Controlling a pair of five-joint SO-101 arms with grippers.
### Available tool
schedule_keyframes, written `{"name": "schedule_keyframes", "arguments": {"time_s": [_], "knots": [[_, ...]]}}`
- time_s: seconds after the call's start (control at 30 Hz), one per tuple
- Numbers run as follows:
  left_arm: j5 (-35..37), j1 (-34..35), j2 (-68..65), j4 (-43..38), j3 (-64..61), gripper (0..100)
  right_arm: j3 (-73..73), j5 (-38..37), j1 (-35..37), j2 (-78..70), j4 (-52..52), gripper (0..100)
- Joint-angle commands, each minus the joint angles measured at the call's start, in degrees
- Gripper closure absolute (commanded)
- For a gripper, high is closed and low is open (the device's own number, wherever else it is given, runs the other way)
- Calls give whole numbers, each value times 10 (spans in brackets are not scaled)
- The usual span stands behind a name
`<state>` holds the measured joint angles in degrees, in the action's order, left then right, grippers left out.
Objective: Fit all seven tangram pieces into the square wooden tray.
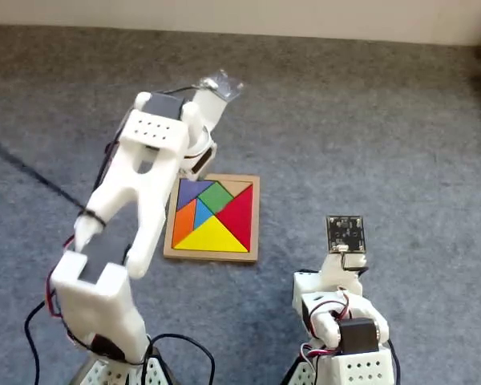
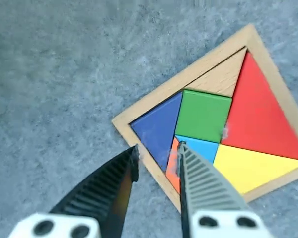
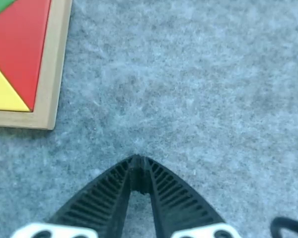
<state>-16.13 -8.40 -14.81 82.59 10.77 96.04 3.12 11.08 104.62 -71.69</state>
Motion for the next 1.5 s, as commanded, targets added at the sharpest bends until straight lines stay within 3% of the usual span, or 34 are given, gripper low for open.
{"name": "schedule_keyframes", "arguments": {"time_s": [0.0, 0.43, 0.7, 0.97, 1.47], "knots": [[13, -12, 120, 4, -51, 860, 81, -6, -2, 10, -3, 986], [14, -15, 513, -178, -461, 994, 81, -6, -2, 10, -3, 986], [15, -10, 653, -222, -616, 994, 81, -6, -2, 10, -3, 986], [62, 70, 805, -296, -787, 994, 81, -6, -2, 10, -3, 986], [63, 67, 1105, -331, -992, 993, 81, -6, -2, 10, -3, 986]]}}
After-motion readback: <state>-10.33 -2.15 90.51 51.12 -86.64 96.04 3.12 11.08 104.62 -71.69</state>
